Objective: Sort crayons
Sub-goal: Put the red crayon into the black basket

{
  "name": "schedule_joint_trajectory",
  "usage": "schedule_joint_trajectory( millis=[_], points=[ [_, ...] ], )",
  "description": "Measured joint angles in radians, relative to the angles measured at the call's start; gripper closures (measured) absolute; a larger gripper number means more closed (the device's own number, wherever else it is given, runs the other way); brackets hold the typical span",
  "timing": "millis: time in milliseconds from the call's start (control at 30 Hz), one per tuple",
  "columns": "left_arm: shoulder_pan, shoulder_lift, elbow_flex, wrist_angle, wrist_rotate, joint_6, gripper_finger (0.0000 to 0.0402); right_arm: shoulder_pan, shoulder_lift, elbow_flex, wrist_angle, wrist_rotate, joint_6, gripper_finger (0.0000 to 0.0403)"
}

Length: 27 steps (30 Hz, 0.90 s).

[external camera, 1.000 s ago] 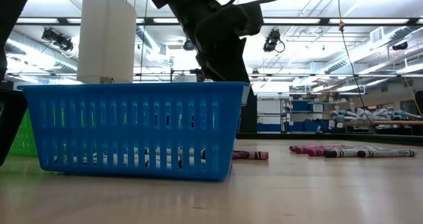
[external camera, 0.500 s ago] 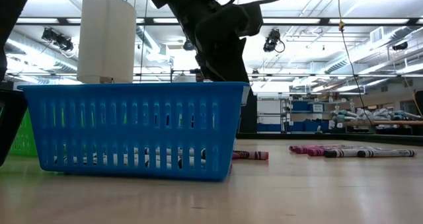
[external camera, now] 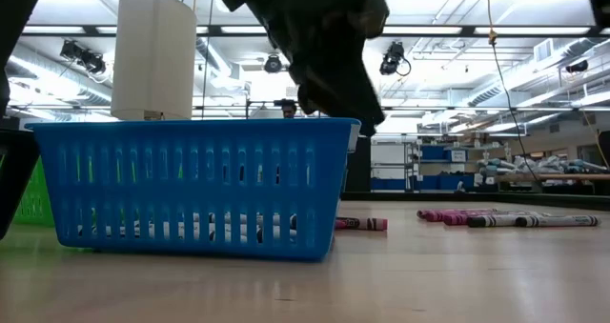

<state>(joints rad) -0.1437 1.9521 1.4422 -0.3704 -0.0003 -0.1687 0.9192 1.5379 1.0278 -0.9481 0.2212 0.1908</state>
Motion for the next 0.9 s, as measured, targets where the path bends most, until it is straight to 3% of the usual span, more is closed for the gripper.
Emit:
schedule_joint_trajectory(
  millis=[300,467,633,800,900],
  points=[
    [-0.055,0.015,0.000,0.019,-0.004,-0.053,0.0208,-0.001,-0.144,-0.015,-0.040,0.129,-0.030,0.0327],
    [-0.058,0.073,0.071,-0.015,-0.010,-0.072,0.0208,-0.026,-0.246,-0.101,-0.024,0.281,-0.024,0.0327],
    [-0.061,0.156,0.205,-0.135,-0.048,-0.033,0.0208,-0.069,-0.343,-0.239,0.181,0.447,-0.006,0.0328],
    [-0.061,0.181,0.235,-0.176,-0.104,0.032,0.0208,-0.153,-0.431,-0.393,0.336,0.660,-0.036,0.0330],
    [-0.061,0.180,0.237,-0.177,-0.148,0.067,0.0208,-0.227,-0.499,-0.467,0.430,0.693,-0.087,0.0330]
  ],
)
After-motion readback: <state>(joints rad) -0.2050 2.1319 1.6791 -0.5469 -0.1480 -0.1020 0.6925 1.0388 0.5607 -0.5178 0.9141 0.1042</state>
